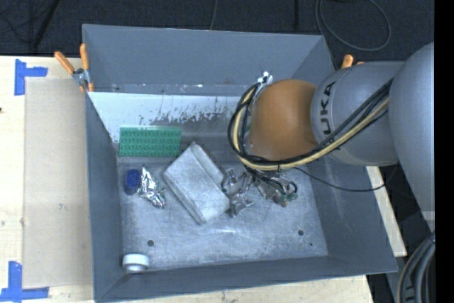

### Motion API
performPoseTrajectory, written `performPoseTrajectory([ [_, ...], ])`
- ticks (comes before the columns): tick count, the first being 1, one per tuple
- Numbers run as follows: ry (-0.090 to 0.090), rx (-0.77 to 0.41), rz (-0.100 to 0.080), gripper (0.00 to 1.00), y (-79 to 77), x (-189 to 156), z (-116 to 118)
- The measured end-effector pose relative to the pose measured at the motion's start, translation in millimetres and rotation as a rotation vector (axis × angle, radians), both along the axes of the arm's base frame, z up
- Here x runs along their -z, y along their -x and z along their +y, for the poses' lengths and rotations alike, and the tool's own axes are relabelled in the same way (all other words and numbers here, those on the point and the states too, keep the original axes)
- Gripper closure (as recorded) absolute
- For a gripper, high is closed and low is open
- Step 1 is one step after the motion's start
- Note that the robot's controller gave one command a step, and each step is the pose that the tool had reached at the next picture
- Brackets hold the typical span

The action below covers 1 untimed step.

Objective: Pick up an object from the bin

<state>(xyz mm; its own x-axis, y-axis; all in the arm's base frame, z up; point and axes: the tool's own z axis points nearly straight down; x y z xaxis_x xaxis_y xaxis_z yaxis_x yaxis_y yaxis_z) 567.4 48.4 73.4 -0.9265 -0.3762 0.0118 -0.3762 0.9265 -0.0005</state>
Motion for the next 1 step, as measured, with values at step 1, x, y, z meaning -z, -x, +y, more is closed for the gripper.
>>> performPoseTrajectory([
  [1, -0.005, -0.028, -0.018, 1.00, 7.3, -151.2, -1.6],
])
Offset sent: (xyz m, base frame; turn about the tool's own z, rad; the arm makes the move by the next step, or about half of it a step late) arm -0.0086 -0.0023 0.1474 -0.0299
